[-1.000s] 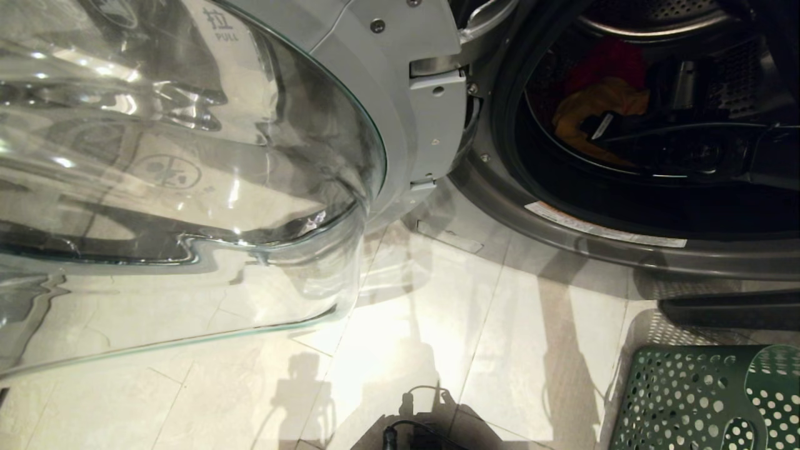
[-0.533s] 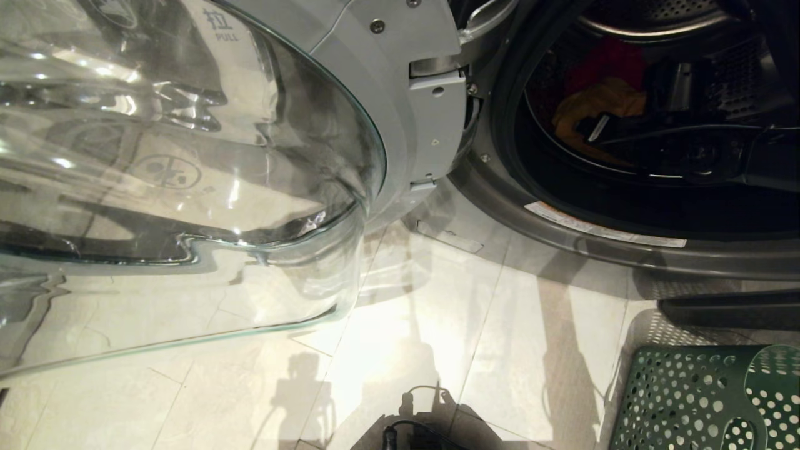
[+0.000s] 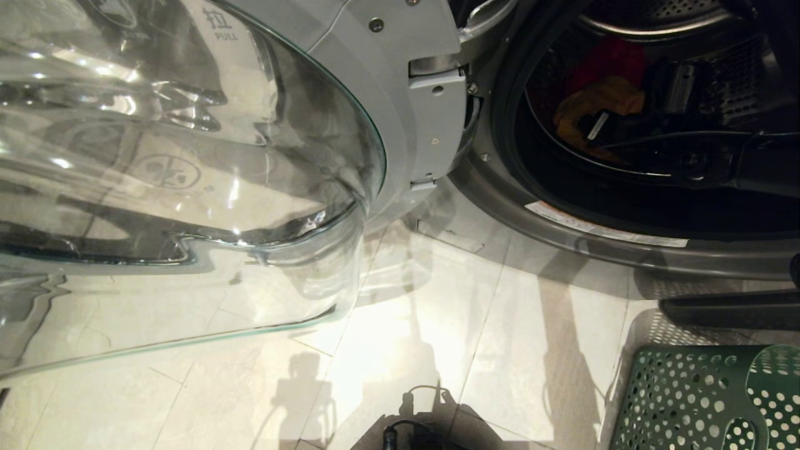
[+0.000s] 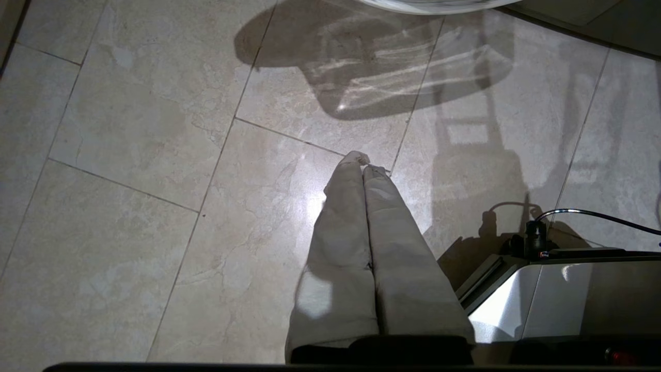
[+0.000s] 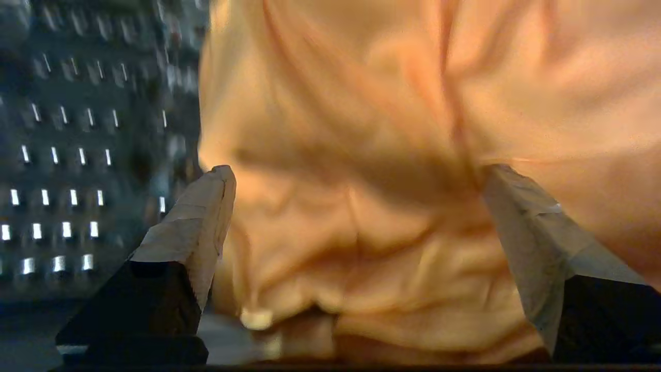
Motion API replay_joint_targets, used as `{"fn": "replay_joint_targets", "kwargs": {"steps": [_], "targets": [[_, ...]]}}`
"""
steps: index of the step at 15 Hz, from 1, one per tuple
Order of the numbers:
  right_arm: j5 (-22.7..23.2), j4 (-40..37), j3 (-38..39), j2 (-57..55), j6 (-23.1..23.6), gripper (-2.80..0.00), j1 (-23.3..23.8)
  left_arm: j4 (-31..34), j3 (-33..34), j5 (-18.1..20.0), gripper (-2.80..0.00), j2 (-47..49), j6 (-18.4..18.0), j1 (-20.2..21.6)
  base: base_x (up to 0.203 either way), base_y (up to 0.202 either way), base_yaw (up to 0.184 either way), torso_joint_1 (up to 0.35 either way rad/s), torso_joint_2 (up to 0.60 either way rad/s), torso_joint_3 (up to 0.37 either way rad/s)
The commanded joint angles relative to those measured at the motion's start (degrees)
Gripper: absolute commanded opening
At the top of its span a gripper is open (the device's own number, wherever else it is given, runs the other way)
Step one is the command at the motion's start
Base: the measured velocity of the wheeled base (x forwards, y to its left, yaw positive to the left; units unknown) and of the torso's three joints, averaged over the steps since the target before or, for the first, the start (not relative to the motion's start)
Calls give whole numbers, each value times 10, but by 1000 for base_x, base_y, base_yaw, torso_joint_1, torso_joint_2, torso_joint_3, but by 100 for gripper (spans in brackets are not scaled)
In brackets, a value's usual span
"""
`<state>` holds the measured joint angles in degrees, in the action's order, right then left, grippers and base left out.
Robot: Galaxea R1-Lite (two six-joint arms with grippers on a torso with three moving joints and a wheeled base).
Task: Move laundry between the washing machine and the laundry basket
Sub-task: Pick a cloth and place it into the basket
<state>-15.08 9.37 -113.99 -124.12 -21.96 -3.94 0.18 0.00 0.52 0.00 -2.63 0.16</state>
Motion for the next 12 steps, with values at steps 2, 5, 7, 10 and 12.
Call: {"fn": "replay_joint_targets", "kwargs": {"steps": [2, 5, 7, 10, 12], "targets": [[-14, 22, -1, -2, 18, 0, 1, 0, 0, 0, -280, 1, 0, 0, 0, 0, 0, 0, 0, 0], [-16, 32, -1, -8, 19, 0, 1, 0, 0, 0, -280, 1, 0, 0, 0, 0, 0, 0, 0, 0], [-16, 34, -1, -11, 19, 0, 1, 0, 0, 0, -280, 1, 0, 0, 0, 0, 0, 0, 0, 0], [-20, 43, -1, -16, 21, 0, 1, 0, 0, 0, -280, 0, 0, 0, 0, 0, 0, 0, 0, 0], [-20, 50, -1, -19, 28, 0, 2, 0, 0, 0, -280, 1, 0, 0, 0, 0, 0, 0, 0, 0]]}}
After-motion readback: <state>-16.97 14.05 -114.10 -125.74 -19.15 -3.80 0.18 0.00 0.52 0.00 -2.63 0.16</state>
